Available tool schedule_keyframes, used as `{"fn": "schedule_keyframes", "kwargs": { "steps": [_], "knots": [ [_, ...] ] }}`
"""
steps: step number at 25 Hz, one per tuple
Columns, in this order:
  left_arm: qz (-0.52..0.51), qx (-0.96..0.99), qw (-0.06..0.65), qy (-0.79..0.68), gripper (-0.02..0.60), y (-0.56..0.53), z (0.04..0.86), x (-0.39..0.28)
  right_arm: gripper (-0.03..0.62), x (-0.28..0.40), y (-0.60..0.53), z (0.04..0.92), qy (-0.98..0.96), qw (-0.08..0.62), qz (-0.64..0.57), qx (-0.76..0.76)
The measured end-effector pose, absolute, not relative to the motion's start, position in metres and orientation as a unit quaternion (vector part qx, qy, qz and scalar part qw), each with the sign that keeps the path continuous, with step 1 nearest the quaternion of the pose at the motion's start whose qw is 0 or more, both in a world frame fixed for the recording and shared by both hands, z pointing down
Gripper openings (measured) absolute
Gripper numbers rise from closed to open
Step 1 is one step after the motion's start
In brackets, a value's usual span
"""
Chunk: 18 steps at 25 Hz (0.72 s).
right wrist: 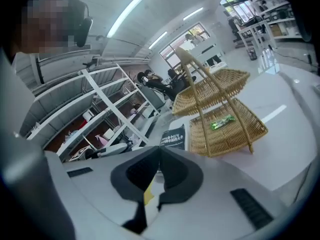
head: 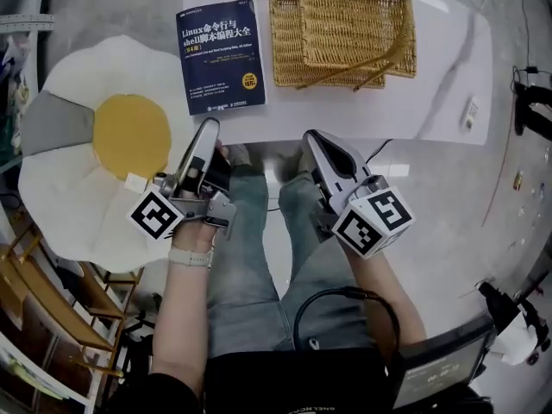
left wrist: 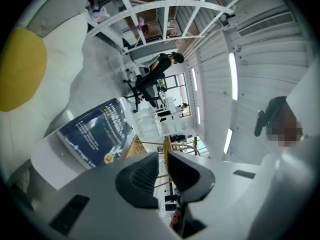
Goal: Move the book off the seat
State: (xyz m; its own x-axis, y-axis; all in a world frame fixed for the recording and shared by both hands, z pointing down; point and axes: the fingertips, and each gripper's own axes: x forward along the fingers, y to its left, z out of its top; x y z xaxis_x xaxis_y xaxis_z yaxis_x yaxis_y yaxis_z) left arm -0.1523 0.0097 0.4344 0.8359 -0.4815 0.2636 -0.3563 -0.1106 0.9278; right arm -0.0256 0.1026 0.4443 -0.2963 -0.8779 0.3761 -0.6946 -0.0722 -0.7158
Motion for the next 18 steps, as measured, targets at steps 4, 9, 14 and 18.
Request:
{"fn": "schedule_keyframes", "kwargs": {
  "steps": [4,9,14,18],
  "knots": [
    [-0.054,0.804,0.541,-0.241,0.005,0.008,0.375,-0.128,0.012,-0.008,0.091,0.392,0.694,0.119,-0.407,-0.582],
    [-0.058,0.854,0.482,-0.190,0.005,0.015,0.287,-0.092,0.012,0.012,0.079,0.315,0.720,0.137,-0.360,-0.578],
    [-0.020,0.897,0.416,-0.148,0.005,0.035,0.213,-0.060,0.012,0.025,0.081,0.244,0.740,0.143,-0.323,-0.572],
    [-0.011,0.928,0.353,-0.117,0.005,0.039,0.151,-0.033,0.012,0.046,0.080,0.181,0.756,0.154,-0.277,-0.573]
  ]
}}
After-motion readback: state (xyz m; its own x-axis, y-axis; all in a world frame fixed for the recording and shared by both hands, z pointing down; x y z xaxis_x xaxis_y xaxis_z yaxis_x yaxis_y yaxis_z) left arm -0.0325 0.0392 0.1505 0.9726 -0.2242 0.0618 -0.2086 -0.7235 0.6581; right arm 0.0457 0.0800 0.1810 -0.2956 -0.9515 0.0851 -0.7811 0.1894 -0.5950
